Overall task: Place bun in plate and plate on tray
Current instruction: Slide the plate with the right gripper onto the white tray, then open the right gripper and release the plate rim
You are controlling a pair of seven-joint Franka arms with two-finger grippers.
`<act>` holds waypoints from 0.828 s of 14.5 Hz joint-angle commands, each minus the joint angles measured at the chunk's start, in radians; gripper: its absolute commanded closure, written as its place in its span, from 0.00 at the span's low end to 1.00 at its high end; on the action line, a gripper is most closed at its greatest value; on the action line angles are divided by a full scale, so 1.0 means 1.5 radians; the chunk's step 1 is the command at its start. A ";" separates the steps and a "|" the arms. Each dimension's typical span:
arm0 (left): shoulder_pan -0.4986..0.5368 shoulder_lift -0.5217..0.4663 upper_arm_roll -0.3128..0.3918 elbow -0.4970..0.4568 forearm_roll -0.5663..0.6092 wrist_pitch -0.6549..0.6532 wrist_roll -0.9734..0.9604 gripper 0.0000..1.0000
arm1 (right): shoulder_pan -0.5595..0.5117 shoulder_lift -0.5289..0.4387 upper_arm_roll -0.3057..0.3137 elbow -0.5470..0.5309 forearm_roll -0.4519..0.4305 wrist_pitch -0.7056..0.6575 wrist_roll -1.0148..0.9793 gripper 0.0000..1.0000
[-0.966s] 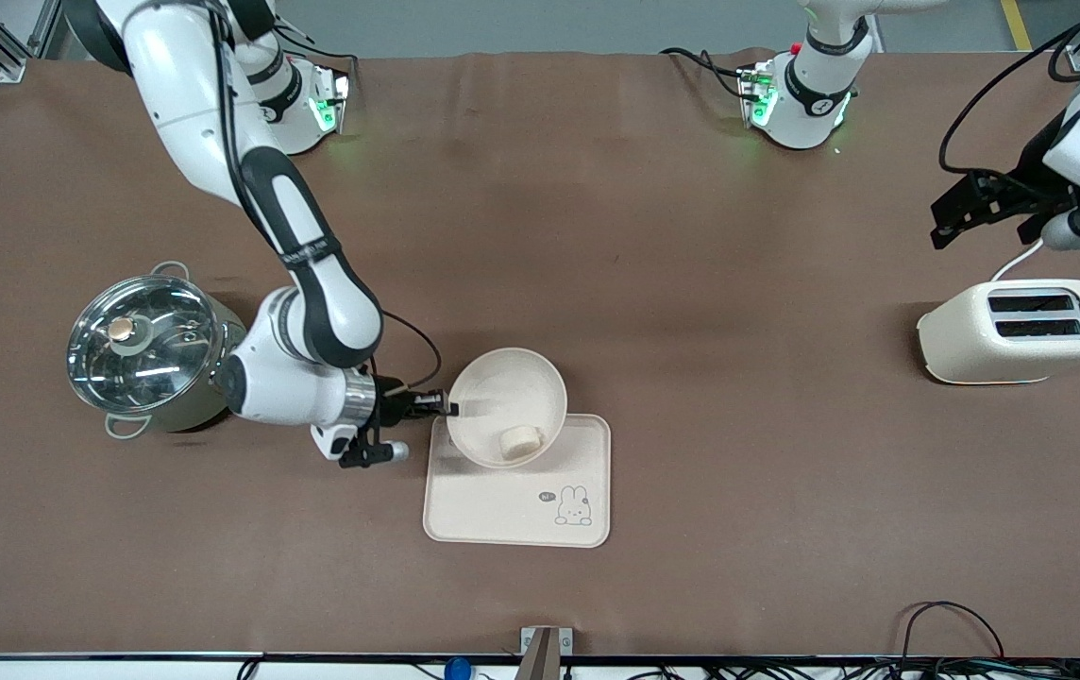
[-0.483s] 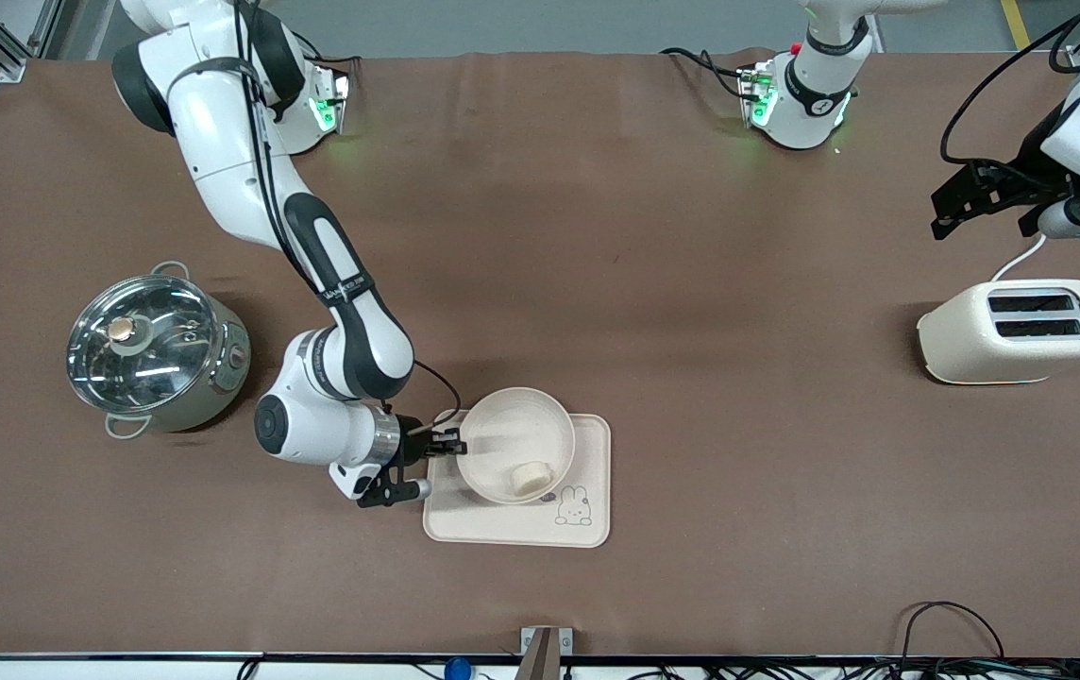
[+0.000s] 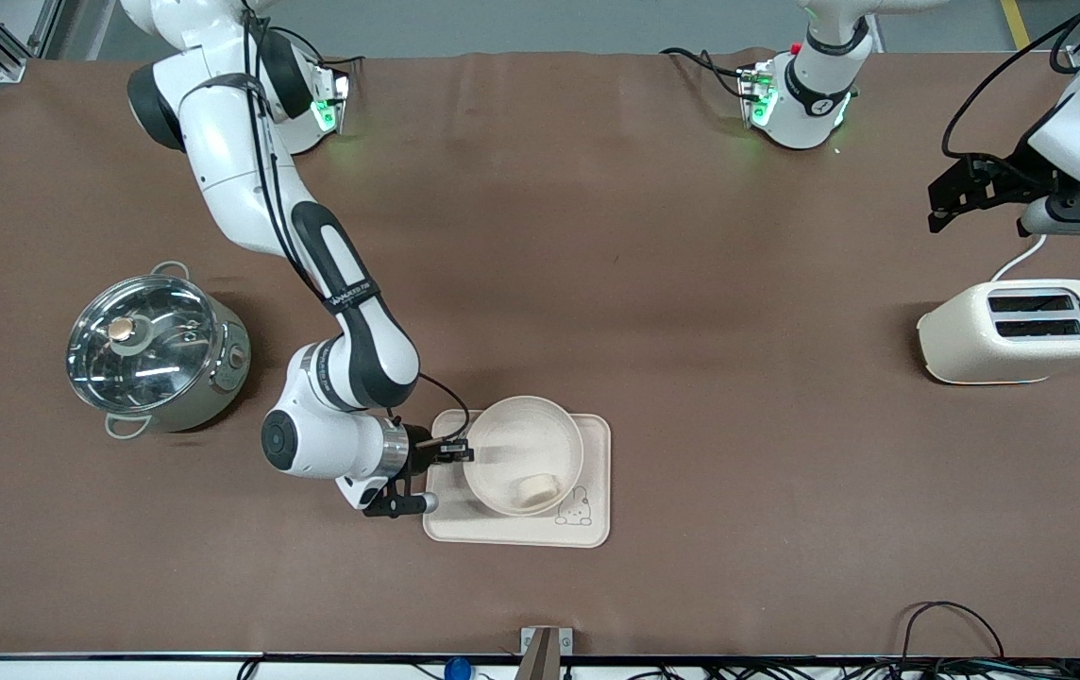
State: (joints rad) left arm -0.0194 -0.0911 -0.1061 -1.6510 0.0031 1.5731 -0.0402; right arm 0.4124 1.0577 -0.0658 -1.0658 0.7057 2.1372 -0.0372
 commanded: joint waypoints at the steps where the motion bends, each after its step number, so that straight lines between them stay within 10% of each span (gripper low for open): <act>1: -0.004 -0.002 0.004 0.001 0.000 -0.009 0.009 0.00 | -0.007 0.035 0.004 0.048 -0.014 -0.008 0.020 1.00; 5: -0.003 -0.002 0.004 0.000 0.001 -0.009 0.009 0.00 | -0.008 0.032 -0.002 0.047 -0.014 -0.017 0.027 0.95; 10: -0.002 -0.004 0.004 0.001 0.000 -0.011 0.009 0.00 | -0.019 -0.014 -0.002 0.041 -0.014 -0.104 0.082 0.00; 12: -0.002 -0.004 0.004 0.001 0.000 -0.016 0.009 0.00 | -0.046 -0.035 -0.001 0.037 -0.011 -0.133 0.077 0.00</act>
State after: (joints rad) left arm -0.0195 -0.0904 -0.1060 -1.6516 0.0031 1.5672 -0.0402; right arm 0.3951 1.0598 -0.0830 -0.9858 0.7052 1.9916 0.0674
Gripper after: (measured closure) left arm 0.000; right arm 0.471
